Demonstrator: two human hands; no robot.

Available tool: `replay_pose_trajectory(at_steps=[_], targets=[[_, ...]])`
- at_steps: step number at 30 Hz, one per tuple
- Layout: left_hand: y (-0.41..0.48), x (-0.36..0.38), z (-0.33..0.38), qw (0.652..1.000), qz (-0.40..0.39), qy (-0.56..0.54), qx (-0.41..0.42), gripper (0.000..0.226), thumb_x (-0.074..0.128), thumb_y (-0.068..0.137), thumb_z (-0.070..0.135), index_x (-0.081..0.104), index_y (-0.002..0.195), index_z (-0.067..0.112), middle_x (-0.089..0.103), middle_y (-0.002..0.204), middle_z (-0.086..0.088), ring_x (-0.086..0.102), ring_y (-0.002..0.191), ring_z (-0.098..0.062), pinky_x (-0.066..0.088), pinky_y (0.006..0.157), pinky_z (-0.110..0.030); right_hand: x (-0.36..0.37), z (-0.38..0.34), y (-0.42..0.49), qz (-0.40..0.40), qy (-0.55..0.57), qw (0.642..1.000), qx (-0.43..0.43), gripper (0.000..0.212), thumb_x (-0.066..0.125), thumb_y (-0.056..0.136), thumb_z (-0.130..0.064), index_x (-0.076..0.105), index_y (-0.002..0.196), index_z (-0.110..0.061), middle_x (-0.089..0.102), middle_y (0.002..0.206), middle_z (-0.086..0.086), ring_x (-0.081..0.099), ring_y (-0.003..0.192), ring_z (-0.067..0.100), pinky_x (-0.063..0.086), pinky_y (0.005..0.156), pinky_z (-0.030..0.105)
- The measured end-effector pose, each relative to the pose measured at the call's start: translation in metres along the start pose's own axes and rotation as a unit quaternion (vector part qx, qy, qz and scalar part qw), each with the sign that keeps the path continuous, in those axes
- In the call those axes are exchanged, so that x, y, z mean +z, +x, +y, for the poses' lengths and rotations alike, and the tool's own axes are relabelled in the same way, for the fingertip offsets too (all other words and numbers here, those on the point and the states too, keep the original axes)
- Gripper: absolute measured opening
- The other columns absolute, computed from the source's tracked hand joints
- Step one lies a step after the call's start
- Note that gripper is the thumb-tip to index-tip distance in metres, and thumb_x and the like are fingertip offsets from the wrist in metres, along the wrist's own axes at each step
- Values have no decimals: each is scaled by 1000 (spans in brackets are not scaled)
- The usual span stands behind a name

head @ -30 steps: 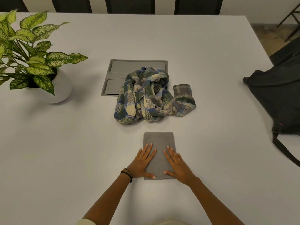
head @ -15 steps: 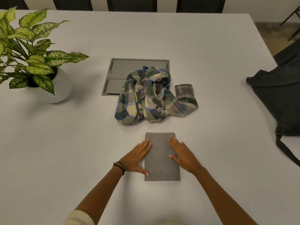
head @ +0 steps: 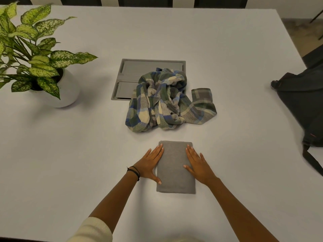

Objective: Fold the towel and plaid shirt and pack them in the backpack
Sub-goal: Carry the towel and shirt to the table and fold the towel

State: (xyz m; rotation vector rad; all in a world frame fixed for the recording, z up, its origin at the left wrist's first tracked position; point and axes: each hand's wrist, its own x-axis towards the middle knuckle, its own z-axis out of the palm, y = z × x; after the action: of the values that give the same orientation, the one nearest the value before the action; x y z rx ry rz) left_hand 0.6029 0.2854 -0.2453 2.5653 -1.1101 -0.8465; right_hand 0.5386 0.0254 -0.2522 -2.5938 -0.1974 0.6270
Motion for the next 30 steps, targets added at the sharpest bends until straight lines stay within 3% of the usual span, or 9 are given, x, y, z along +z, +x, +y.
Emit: replay_pose_trajectory(at_steps=[6, 10, 12, 14, 17, 21, 23, 26, 30], targets=[[1, -2, 0, 1000, -8, -17, -4, 134, 42, 47, 88, -28, 137, 18, -26, 149, -4, -25, 137, -16, -18, 109, -36, 6, -2, 5, 2, 10, 1000, 13, 103, -18, 62, -82, -18, 142, -18, -13, 155, -3, -17, 136, 4, -2, 115, 41], [0, -6, 5, 993, 1, -114, -21, 130, 41, 54, 91, -29, 139, 21, -21, 154, -2, -17, 140, -11, -12, 112, -37, 5, -2, 3, 27, 60, 998, -2, 92, 5, 76, -79, -7, 145, -19, -12, 152, -8, -11, 138, 4, 0, 115, 39], [-2, -9, 12, 975, 40, -212, -47, 124, 49, 63, 82, -25, 143, 22, -16, 155, 3, -6, 141, -9, -3, 115, -35, 5, -6, -1, 57, 124, 991, -8, 66, 31, 93, -52, 1, 144, -23, -3, 152, -9, -2, 140, 6, 6, 116, 36], [-3, -12, 20, 951, 82, -285, -84, 115, 53, 71, 72, -15, 147, 18, -10, 156, 6, 1, 141, -8, 6, 116, -30, 7, -9, -7, 114, 210, 971, 2, 55, 42, 97, -23, 13, 143, -23, 14, 153, -4, 15, 142, 12, 19, 117, 36], [-2, -11, 26, 925, 119, -333, -141, 91, 55, 83, 52, 3, 149, 16, 13, 155, -1, 19, 140, -17, 20, 116, -37, 9, -13, -12, 178, 265, 946, 61, 52, 46, 95, -15, 28, 143, -15, 32, 148, 3, 35, 134, 16, 34, 110, 37], [3, -8, 30, 878, 139, -407, -210, 69, 63, 87, 28, 25, 142, 11, 40, 131, -8, 43, 116, -17, 40, 104, -36, 7, -21, -12, 232, 358, 885, 184, 48, 51, 91, -5, 37, 138, -7, 51, 121, 10, 55, 107, 25, 47, 86, 30], [5, -6, 30, 864, 134, -425, -234, 61, 67, 84, 23, 36, 135, 8, 45, 116, -5, 48, 103, -16, 45, 91, -27, 6, -23, -13, 213, 406, 855, 245, 44, 52, 91, -3, 42, 134, -6, 56, 105, 12, 58, 95, 28, 46, 78, 28], [5, -3, 30, 829, 117, -479, -262, 57, 72, 80, 19, 42, 127, 7, 50, 101, -1, 50, 94, -17, 44, 75, -17, 5, -19, -11, 152, 455, 828, 291, 41, 56, 89, -7, 46, 129, -7, 55, 99, 9, 54, 92, 23, 51, 86, 37], [7, -3, 30, 789, 102, -531, -292, 54, 75, 77, 16, 44, 120, 8, 52, 103, -4, 53, 99, -21, 46, 83, -27, 3, -16, -10, 109, 464, 827, 298, 34, 63, 84, -7, 56, 117, -2, 59, 103, 13, 57, 95, 25, 51, 89, 41]])
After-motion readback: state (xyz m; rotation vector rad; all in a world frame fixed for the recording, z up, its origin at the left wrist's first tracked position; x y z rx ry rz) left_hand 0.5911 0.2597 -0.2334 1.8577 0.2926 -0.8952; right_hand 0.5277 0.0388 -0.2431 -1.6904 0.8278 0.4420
